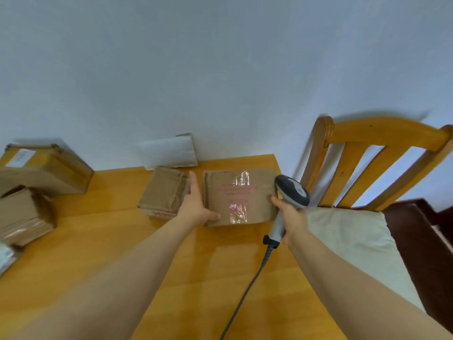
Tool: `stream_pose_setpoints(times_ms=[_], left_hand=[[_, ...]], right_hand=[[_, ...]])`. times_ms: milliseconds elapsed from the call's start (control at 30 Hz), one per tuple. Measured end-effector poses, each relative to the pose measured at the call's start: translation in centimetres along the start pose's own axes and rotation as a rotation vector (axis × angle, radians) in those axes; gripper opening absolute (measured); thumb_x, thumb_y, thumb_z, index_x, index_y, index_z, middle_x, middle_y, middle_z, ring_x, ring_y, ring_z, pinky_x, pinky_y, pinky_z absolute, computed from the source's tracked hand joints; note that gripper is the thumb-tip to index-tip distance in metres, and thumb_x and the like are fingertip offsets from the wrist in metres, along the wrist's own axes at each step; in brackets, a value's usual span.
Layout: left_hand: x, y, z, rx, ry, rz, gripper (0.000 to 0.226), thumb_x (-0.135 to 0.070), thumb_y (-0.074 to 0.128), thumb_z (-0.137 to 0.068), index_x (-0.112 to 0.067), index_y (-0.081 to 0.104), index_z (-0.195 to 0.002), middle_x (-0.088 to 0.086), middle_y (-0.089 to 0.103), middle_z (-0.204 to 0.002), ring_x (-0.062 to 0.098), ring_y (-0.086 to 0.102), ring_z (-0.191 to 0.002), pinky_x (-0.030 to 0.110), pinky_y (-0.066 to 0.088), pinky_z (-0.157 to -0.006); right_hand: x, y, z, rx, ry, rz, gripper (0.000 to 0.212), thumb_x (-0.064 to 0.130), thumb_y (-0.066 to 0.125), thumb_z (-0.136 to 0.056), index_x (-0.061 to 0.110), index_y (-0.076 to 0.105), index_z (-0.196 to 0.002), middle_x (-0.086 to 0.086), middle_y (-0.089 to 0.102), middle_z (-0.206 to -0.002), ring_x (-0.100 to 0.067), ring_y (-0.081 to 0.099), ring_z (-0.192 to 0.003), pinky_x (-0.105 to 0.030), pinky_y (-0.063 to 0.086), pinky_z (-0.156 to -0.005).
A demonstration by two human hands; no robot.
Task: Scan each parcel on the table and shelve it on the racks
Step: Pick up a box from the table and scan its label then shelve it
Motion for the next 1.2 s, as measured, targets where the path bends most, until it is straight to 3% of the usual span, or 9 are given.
stream_pose_setpoints(times_ms=[133, 267, 367, 533, 633, 767, 933, 1067, 1200], left_hand=[[4.2, -1.1, 6.6, 0.003, 0.167, -0.114, 0.148, -0.022, 0.092, -0.058, -0.047, -0.027, -0.143, 0.012, 0.026, -0.153, 0.034, 0.043, -0.131, 0.048, 0.041, -0.105], [10.1, -3.6, 12.3, -0.028, 0.144, -0.113, 0.122, -0.02, 0.089, -0.062, -0.048, -0.002, -0.138, 0.011, 0.042, -0.136, 0.032, 0.056, -0.11, 0.048, 0.053, -0.087], [14.2, -6.0, 15.9, -0.147, 0.15, -0.114, 0.097, -0.017, 0.083, -0.071, -0.033, 0.013, -0.136, 0.01, 0.042, -0.131, 0.03, 0.058, -0.102, 0.045, 0.054, -0.08], [19.1, -8.8, 20.8, -0.264, 0.135, -0.087, 0.055, -0.013, 0.065, -0.087, -0.024, 0.026, -0.125, 0.008, 0.041, -0.123, 0.024, 0.053, -0.093, 0.033, 0.048, -0.068], [20.3, -9.1, 22.7, -0.234, 0.137, -0.128, 0.041, -0.016, 0.058, -0.09, -0.021, 0.029, -0.119, 0.002, 0.038, -0.112, 0.023, 0.051, -0.101, 0.029, 0.04, -0.064], [21.8, -10.2, 23.4, -0.281, -0.033, 0.058, 0.048, -0.03, 0.049, -0.094, -0.022, 0.024, -0.134, 0.002, 0.04, -0.122, 0.023, 0.052, -0.101, 0.036, 0.046, -0.077], [20.0, -9.9, 20.8, -0.235, -0.078, 0.362, 0.095, -0.048, 0.067, -0.084, -0.022, 0.006, -0.154, 0.006, 0.02, -0.158, 0.027, 0.028, -0.141, 0.046, 0.033, -0.111], [19.0, -8.5, 19.5, -0.122, -0.103, 0.309, 0.109, -0.032, 0.079, -0.077, -0.021, 0.004, -0.155, 0.007, 0.022, -0.156, 0.03, 0.033, -0.138, 0.046, 0.038, -0.108], [19.2, -8.6, 20.9, -0.146, -0.078, 0.194, 0.1, -0.03, 0.091, -0.061, -0.015, 0.034, -0.142, 0.006, 0.032, -0.134, 0.028, 0.044, -0.12, 0.044, 0.044, -0.102]], right_hand=[[-4.2, -1.1, 6.8, -0.02, -0.013, 0.061, 0.014, 0.013, 0.075, -0.08, 0.01, 0.063, -0.085, -0.007, 0.063, -0.097, -0.033, 0.057, -0.1, -0.049, 0.049, -0.09], [-9.4, -0.2, 12.9, 0.004, -0.018, 0.089, 0.016, 0.001, 0.069, -0.082, 0.009, 0.061, -0.07, -0.007, 0.061, -0.082, -0.029, 0.055, -0.086, -0.042, 0.043, -0.075], [-13.1, 1.7, 16.6, 0.051, 0.039, 0.08, 0.016, -0.001, 0.068, -0.08, 0.009, 0.061, -0.07, -0.006, 0.06, -0.079, -0.025, 0.053, -0.078, -0.04, 0.042, -0.074], [-17.2, 4.8, 20.6, 0.191, 0.047, 0.093, 0.015, -0.004, 0.066, -0.081, 0.008, 0.065, -0.074, -0.008, 0.064, -0.085, -0.029, 0.06, -0.089, -0.048, 0.048, -0.088], [-16.8, 4.5, 21.5, 0.173, -0.025, 0.055, 0.017, -0.01, 0.064, -0.081, 0.006, 0.065, -0.074, -0.007, 0.064, -0.083, -0.025, 0.06, -0.082, -0.044, 0.051, -0.079], [-13.9, 4.4, 21.2, 0.14, -0.124, 0.061, 0.016, -0.009, 0.063, -0.079, 0.006, 0.062, -0.073, -0.006, 0.065, -0.085, -0.022, 0.058, -0.079, -0.039, 0.046, -0.069], [-10.5, 5.7, 21.0, 0.156, -0.163, 0.038, 0.019, -0.007, 0.064, -0.079, 0.01, 0.061, -0.072, 0.001, 0.06, -0.078, -0.019, 0.053, -0.073, -0.034, 0.043, -0.066], [-9.2, 7.9, 21.1, 0.338, -0.152, 0.167, 0.019, -0.005, 0.065, -0.078, 0.011, 0.062, -0.07, 0.001, 0.063, -0.079, -0.019, 0.054, -0.076, -0.037, 0.043, -0.072], [-10.1, 5.1, 20.5, 0.291, -0.128, 0.177, 0.018, -0.001, 0.068, -0.081, 0.01, 0.06, -0.07, -0.002, 0.062, -0.079, -0.021, 0.056, -0.08, -0.041, 0.047, -0.078]])
Point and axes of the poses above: each hand's wrist, its own z-axis away from the middle knuckle, its own y-axis out of the palm, x = y × z, the point moved 9 cm from there along -z, towards the middle knuckle
